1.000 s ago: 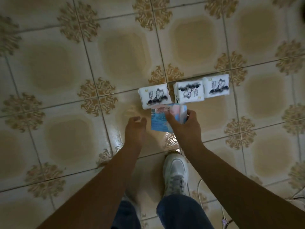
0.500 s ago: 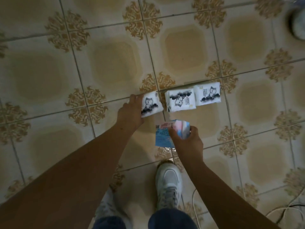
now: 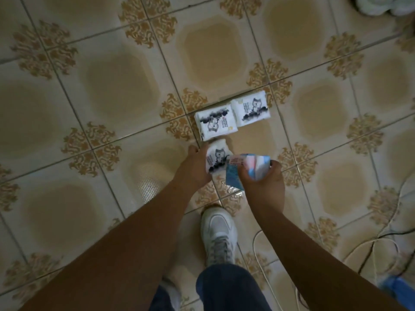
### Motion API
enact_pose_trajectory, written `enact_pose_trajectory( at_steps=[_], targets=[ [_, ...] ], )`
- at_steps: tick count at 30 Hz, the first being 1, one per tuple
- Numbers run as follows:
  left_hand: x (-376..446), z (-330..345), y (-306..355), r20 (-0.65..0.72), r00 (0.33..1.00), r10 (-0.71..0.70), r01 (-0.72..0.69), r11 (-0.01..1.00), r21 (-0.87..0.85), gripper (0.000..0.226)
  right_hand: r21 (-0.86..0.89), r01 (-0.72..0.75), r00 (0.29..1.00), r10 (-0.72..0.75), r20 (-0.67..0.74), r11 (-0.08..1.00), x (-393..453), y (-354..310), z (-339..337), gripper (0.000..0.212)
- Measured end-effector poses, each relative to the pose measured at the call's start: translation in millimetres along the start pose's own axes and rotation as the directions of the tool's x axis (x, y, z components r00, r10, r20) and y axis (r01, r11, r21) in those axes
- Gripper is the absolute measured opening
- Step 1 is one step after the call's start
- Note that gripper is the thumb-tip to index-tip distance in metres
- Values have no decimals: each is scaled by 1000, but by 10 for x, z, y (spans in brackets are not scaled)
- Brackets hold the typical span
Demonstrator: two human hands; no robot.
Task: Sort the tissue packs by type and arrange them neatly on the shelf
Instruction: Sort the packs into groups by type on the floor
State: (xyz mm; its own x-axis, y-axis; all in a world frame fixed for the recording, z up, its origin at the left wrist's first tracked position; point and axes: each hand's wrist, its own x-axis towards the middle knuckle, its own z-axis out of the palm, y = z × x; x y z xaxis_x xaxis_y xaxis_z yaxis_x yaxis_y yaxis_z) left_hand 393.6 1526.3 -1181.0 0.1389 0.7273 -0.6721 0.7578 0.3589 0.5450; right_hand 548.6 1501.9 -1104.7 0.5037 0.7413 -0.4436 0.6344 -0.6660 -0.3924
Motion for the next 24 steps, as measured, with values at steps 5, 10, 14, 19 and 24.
enact_pose_trajectory(
  at_steps=[5,10,14,19,24],
  targets=[
    [-398,-253,193,30,947,-320,295,827,-479,36,-35,109,994,-108,18,993,-356,-195,-132,72],
    [-959,-787,243,482,839,-251,517,95,-850,52,39,302,902,-299,311,953,-833,-481,11,83],
    [-1008,-1056,-364,255,903,-346,362,292,-885,40,325,227,820,-361,444,918,-1048,-742,199,33],
    [-786,-1143,-1004,248,883,-398,365,252,-896,14,106,368,820,-376,432,924,-799,-760,604,40],
    [-217,-858,-1412,205,877,-435,344,271,-899,27,-429,470,879,-366,304,771,-247,-436,889,103]
  ],
)
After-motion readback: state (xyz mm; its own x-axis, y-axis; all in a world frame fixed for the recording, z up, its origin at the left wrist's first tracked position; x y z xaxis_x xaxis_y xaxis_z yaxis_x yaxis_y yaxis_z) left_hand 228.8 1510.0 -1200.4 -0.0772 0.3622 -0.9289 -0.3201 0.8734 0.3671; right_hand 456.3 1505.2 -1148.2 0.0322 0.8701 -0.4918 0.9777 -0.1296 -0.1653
